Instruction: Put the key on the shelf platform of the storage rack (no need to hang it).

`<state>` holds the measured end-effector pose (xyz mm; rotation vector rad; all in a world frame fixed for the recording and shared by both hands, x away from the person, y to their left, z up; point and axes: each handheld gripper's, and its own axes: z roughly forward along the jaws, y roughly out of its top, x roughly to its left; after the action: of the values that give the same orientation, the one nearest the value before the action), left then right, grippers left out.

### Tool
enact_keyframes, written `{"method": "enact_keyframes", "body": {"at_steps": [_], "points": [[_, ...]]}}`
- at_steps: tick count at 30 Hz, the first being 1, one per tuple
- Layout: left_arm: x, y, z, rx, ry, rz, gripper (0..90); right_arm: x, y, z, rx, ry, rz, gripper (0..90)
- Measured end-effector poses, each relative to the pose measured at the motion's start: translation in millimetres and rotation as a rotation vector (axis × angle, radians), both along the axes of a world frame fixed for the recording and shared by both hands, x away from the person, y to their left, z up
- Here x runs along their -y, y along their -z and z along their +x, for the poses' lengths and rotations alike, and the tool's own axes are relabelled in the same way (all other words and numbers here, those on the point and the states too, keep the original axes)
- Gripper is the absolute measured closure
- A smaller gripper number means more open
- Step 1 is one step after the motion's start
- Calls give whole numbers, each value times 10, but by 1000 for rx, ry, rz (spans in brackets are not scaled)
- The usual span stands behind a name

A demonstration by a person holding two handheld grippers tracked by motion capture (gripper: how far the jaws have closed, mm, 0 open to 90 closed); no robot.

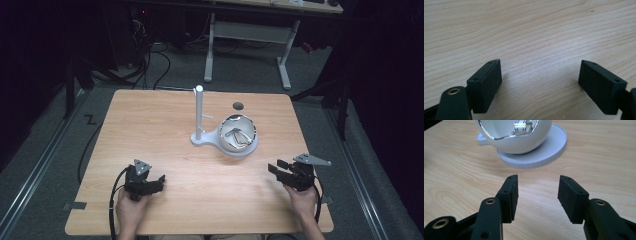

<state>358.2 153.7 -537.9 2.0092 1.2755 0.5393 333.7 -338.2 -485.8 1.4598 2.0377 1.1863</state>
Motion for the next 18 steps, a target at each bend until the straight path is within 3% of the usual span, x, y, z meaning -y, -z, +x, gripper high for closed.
{"method": "enact_keyframes", "body": {"at_steps": [9,18], "points": [[0,0,0,0,0,0,191,-55,195,-50,-31,-1,-19,511],[0,0,0,0,0,0,191,-147,345,-78,-44,-5,-81,504]]}}
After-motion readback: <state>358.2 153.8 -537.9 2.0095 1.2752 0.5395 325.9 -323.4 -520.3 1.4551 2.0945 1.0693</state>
